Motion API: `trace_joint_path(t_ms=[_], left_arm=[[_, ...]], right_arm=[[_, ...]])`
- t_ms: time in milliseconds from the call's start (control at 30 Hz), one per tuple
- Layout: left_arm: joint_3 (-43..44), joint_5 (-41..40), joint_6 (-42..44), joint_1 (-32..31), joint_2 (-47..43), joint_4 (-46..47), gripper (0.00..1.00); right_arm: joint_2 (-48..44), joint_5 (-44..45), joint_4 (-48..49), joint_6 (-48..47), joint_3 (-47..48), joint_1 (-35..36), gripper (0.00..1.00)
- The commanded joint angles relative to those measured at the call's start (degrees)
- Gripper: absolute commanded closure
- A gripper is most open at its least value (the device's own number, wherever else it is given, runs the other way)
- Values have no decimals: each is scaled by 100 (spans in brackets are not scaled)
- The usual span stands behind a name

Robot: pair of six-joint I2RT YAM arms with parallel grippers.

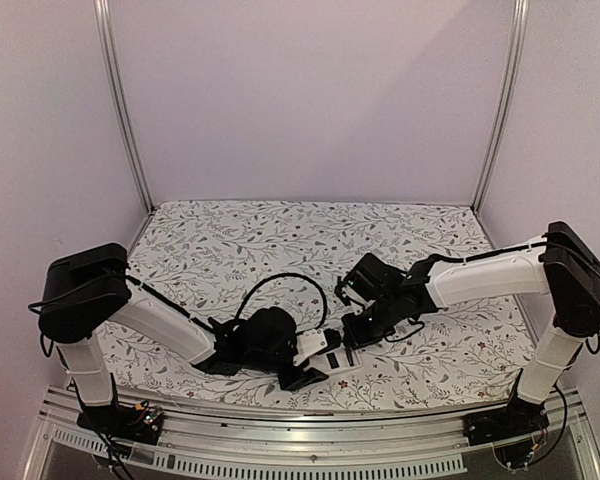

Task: Load the batteries into the remote control
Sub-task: Load the battery into the battery compartment.

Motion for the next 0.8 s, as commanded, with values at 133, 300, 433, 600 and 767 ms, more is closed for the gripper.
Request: trace_joint_path(t_ms=[133, 300, 433, 600, 767], left_arm=[[-231, -129, 152, -66, 402, -969, 51], [-235, -118, 158, -69, 396, -969, 51], [-236, -124, 159, -73, 390, -969, 50], [-248, -128, 163, -66, 389, -972, 50], [-240, -138, 161, -67, 390, -968, 51]], right_arm=[[-76, 268, -361, -4, 234, 43, 85], [-48, 223, -320, -22, 246, 45, 83], [33, 161, -282, -14, 185, 43, 84], [78, 108, -172, 12, 82, 44, 86], [168, -12, -49, -12, 8, 46, 88]])
